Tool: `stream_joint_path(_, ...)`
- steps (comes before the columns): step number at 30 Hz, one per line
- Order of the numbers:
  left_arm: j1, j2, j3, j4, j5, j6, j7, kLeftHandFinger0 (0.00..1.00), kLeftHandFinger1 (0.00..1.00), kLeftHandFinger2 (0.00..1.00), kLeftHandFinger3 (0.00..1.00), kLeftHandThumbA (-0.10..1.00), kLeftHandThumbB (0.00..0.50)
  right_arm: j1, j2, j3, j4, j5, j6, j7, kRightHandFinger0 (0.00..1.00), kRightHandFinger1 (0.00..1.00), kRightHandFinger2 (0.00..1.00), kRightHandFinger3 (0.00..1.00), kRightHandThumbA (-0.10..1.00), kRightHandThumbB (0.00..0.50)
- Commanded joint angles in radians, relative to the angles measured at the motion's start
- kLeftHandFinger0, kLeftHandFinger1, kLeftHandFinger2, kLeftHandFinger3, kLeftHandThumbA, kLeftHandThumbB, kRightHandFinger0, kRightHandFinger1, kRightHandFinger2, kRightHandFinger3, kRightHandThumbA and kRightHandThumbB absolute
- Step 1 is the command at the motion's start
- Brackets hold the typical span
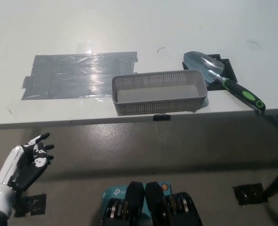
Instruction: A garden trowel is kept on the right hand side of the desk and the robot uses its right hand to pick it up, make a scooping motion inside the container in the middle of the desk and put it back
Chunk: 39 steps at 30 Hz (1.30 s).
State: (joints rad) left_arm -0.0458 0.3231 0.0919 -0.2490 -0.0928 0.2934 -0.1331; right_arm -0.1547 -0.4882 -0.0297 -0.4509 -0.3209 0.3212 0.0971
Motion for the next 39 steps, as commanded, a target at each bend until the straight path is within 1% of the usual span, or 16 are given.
stream_joint_path(1, -0.011, -0.005, -0.001, -0.025, -0.006, 0.014, -0.006, 0.70, 0.78, 0.89, 0.98, 0.24, 0.019, -0.135, -0.048, 0.023, -0.055, -0.103, 0.056, 0.051, 1.00, 1.00, 1.00, 1.00, 0.76, 0.424)
stream_joint_path(2, -0.011, -0.006, -0.002, -0.024, -0.008, 0.012, -0.007, 0.69, 0.78, 0.88, 0.98, 0.23, 0.006, -0.187, -0.059, 0.042, -0.035, -0.129, 0.041, 0.057, 1.00, 1.00, 1.00, 1.00, 0.82, 0.445)
stream_joint_path(5, -0.012, -0.004, -0.003, -0.020, -0.006, 0.007, -0.009, 0.67, 0.77, 0.89, 0.99, 0.22, 0.000, -0.263, -0.069, 0.071, -0.020, -0.155, 0.062, 0.081, 1.00, 1.00, 1.00, 1.00, 0.85, 0.449)
stream_joint_path(6, -0.012, -0.001, -0.003, -0.015, -0.007, 0.000, -0.012, 0.67, 0.77, 0.89, 1.00, 0.21, 0.000, -0.305, -0.074, 0.086, -0.004, -0.165, 0.068, 0.093, 1.00, 1.00, 1.00, 1.00, 0.87, 0.464)
stream_joint_path(7, -0.012, 0.000, -0.003, -0.013, -0.009, -0.004, -0.013, 0.67, 0.77, 0.89, 1.00, 0.21, 0.000, -0.337, -0.079, 0.104, 0.010, -0.194, 0.077, 0.103, 1.00, 1.00, 1.00, 1.00, 0.91, 0.481)
stream_joint_path(8, -0.012, 0.000, -0.002, -0.012, -0.010, -0.005, -0.013, 0.67, 0.77, 0.89, 0.99, 0.21, 0.005, -0.368, -0.084, 0.123, 0.027, -0.220, 0.088, 0.116, 1.00, 1.00, 1.00, 1.00, 1.00, 0.496)
stream_joint_path(13, -0.012, 0.003, -0.001, -0.013, -0.013, 0.002, -0.014, 0.69, 0.76, 0.88, 0.99, 0.24, 0.002, -0.478, -0.078, 0.192, 0.107, -0.283, 0.141, 0.157, 1.00, 1.00, 1.00, 1.00, 1.00, 0.500)
stream_joint_path(17, -0.013, 0.004, -0.002, -0.017, -0.012, 0.012, -0.013, 0.68, 0.76, 0.89, 1.00, 0.23, 0.000, -0.514, -0.045, 0.222, 0.188, -0.263, 0.148, 0.176, 1.00, 1.00, 1.00, 1.00, 1.00, 0.500)
stream_joint_path(20, -0.014, 0.005, -0.004, -0.014, -0.014, 0.001, -0.017, 0.67, 0.75, 0.88, 1.00, 0.26, 0.004, -0.524, -0.015, 0.239, 0.260, -0.235, 0.149, 0.195, 1.00, 1.00, 1.00, 1.00, 1.00, 0.482)
stream_joint_path(25, -0.019, 0.002, -0.008, -0.015, -0.013, 0.009, -0.016, 0.66, 0.74, 0.87, 0.99, 0.29, 0.010, -0.544, 0.012, 0.262, 0.404, -0.232, 0.130, 0.199, 1.00, 1.00, 1.00, 1.00, 1.00, 0.490)
stream_joint_path(30, -0.020, 0.004, -0.015, -0.019, -0.010, 0.006, -0.019, 0.66, 0.74, 0.87, 0.99, 0.29, 0.000, -0.558, 0.023, 0.280, 0.566, -0.225, 0.102, 0.194, 1.00, 1.00, 1.00, 1.00, 1.00, 0.489)
stream_joint_path(32, -0.021, 0.003, -0.016, -0.019, -0.011, 0.008, -0.017, 0.64, 0.72, 0.86, 0.99, 0.27, 0.000, -0.561, 0.025, 0.284, 0.626, -0.223, 0.089, 0.186, 1.00, 1.00, 1.00, 1.00, 1.00, 0.492)
stream_joint_path(33, -0.019, 0.001, -0.015, -0.022, -0.013, 0.007, -0.017, 0.60, 0.69, 0.83, 0.97, 0.25, 0.000, -0.558, 0.026, 0.285, 0.651, -0.224, 0.083, 0.180, 1.00, 1.00, 1.00, 1.00, 1.00, 0.484)
stream_joint_path(35, -0.015, 0.000, -0.016, -0.024, -0.014, 0.005, -0.017, 0.58, 0.69, 0.83, 0.97, 0.25, 0.000, -0.553, 0.025, 0.285, 0.661, -0.223, 0.077, 0.176, 1.00, 1.00, 1.00, 1.00, 1.00, 0.482)
stream_joint_path(36, -0.015, -0.002, -0.015, -0.025, -0.015, 0.008, -0.016, 0.56, 0.67, 0.82, 0.96, 0.25, 0.003, -0.549, 0.026, 0.279, 0.692, -0.215, 0.065, 0.167, 1.00, 1.00, 1.00, 1.00, 0.99, 0.475)
stream_joint_path(39, -0.017, 0.003, -0.014, -0.020, -0.018, 0.005, -0.020, 0.58, 0.68, 0.82, 0.96, 0.28, 0.011, -0.553, 0.022, 0.273, 0.742, -0.215, 0.064, 0.156, 1.00, 1.00, 1.00, 1.00, 0.90, 0.446)
